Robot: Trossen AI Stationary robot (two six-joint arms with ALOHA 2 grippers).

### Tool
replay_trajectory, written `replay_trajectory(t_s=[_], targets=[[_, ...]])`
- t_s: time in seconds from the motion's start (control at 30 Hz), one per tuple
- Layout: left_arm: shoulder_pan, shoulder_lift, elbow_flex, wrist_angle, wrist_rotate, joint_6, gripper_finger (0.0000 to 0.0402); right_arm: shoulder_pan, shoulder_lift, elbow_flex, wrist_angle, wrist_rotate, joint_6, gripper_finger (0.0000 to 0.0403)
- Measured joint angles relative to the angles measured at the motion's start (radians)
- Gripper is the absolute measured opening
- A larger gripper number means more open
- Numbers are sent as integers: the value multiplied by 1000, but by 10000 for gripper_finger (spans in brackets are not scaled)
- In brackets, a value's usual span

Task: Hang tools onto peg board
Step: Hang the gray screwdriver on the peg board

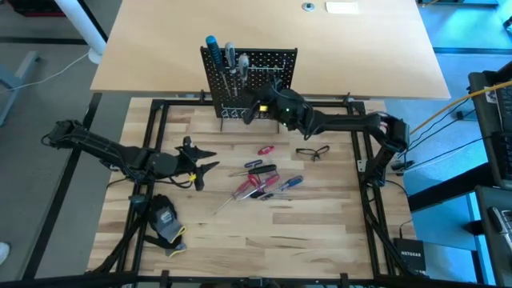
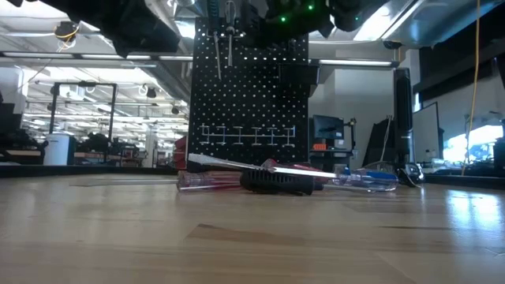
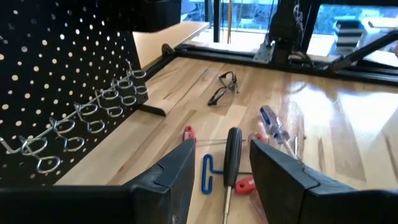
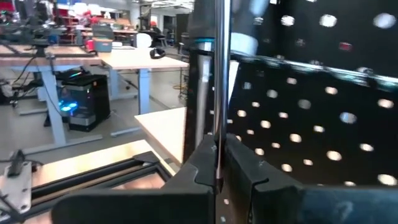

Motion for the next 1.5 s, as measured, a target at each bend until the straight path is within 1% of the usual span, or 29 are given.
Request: replay_trajectory(t_s=[0.07, 0.4, 0.47, 0.63, 0.87, 1.1, 1.27, 1.5], targets=[[0, 0, 0, 5, 0, 0, 143, -14, 0, 0, -5, -18, 19, 14], [0, 0, 0, 20, 0, 6, 143, -24, 19, 1, 6, -31, 42, 13], [0, 0, 0, 22, 1, 6, 143, -24, 35, 1, 43, -30, 45, 13], [0, 0, 0, 21, 1, 8, 143, -24, 56, 1, 58, 21, 45, 16], [0, 0, 0, 21, 1, 9, 143, -46, 84, 5, 104, 12, 76, 18], [0, 0, 0, 20, 1, 9, 143, -57, 114, 52, 78, -9, 90, 18], [0, 0, 0, 17, 1, 9, 143, -66, 113, 79, 37, 7, 87, 18], [0, 0, 0, 17, 1, 9, 143, -77, 113, 80, -25, 14, 90, 19]])
